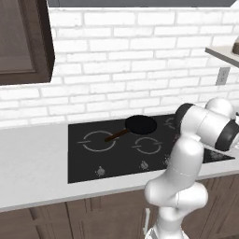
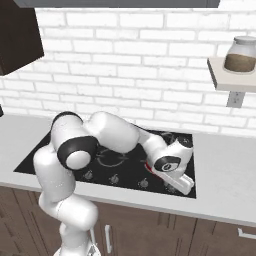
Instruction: Pick the kettle from the counter and place it on a stove burner. Then turn the burner on.
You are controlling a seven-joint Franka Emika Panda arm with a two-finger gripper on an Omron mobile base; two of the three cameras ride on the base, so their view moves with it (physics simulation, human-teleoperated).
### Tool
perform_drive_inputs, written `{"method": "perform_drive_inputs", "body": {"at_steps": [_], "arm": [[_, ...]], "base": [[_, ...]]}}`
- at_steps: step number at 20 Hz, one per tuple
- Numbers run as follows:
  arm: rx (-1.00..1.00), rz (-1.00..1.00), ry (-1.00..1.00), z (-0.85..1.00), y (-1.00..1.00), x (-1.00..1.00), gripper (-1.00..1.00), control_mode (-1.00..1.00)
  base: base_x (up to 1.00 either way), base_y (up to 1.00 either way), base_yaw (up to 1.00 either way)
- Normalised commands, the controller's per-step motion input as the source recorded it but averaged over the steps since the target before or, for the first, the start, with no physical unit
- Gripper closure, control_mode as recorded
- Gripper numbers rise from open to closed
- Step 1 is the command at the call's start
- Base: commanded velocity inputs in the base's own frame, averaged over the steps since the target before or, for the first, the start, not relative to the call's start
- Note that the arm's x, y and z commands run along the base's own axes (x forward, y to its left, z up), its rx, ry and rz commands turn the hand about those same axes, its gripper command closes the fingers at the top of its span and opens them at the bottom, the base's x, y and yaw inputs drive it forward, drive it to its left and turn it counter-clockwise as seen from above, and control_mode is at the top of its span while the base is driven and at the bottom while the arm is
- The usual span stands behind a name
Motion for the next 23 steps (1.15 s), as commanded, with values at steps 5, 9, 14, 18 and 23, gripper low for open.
{"method": "perform_drive_inputs", "body": {"at_steps": [5, 9, 14, 18, 23], "arm": [[0.0, 0.25, -0.18, 0.96, 0.25, -0.56, 1.0, -1.0], [0.0, 0.22, -0.14, 0.99, 0.2, -0.67, 1.0, -1.0], [-0.01, 0.15, -0.14, 0.58, 0.01, -0.97, 1.0, -1.0], [0.0, 0.01, -0.24, 0.42, -0.2, -0.94, 1.0, -1.0], [0.0, 0.0, -0.31, 0.33, -0.33, -0.6, 1.0, -1.0]], "base": [[0.0, 0.0, 0.0], [0.0, 0.0, 0.0], [0.0, 0.0, 0.0], [0.0, 0.0, 0.0], [0.0, 0.0, 0.0]]}}
